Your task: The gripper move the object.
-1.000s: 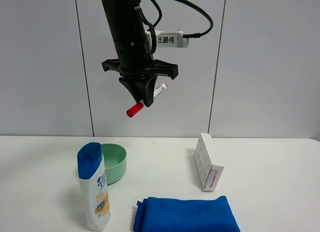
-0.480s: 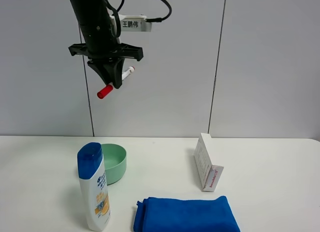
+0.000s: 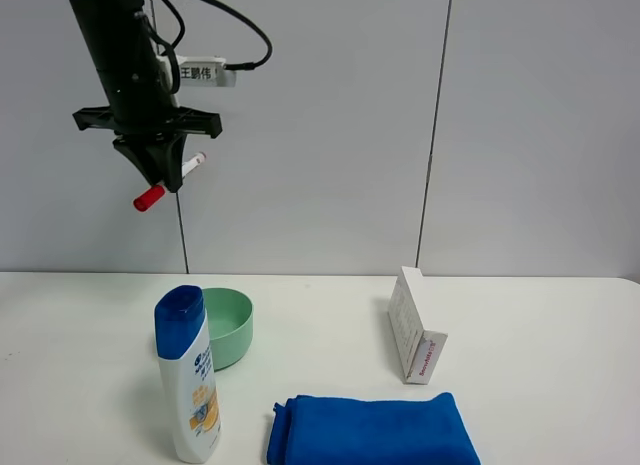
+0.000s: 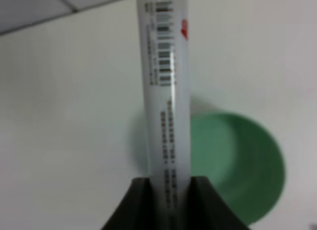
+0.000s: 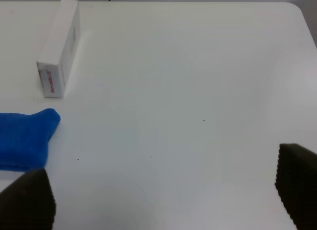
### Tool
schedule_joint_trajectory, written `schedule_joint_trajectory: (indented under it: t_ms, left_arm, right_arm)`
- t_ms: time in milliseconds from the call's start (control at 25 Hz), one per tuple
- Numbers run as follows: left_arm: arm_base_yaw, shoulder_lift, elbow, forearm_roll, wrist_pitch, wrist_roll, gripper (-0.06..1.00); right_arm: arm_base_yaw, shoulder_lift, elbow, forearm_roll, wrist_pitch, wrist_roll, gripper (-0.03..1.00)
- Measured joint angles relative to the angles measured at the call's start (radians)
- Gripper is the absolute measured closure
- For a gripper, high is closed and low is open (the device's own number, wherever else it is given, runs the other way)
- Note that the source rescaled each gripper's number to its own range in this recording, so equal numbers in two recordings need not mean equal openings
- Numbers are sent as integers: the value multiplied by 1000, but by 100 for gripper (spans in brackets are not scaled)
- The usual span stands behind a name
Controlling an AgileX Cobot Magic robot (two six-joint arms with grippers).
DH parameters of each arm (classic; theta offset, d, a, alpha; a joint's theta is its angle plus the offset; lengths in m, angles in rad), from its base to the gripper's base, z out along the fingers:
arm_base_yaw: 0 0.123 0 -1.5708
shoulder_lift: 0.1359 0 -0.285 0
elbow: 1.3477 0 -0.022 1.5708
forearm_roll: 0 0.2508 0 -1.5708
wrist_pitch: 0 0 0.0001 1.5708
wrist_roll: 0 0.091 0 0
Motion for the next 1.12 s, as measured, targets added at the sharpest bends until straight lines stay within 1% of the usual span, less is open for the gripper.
schedule_joint_trajectory:
  t_ms: [200,360,520,720,800,960,1120]
  left_arm:
    - [94,-39,132,0,0,33,94]
    - [186,-91,222,5,0,39,94]
    - [244,-111,262,6,0,54,94]
    - [267,-111,332,-8,-14,82,94]
    - [272,-112,369,-33,-43,88,94]
    - [272,-112,417,-117,-109,119,94]
    - [256,-111,426,-141,-138,131,94]
  right_arm:
    - [0,0,0,0,0,0,-3]
    - [0,0,0,0,0,0,-3]
    - [0,0,0,0,0,0,-3]
    - [0,0,0,0,0,0,-3]
    - [0,0,0,0,0,0,-3]
    - [0,0,0,0,0,0,-3]
    - [0,0,0,0,0,0,-3]
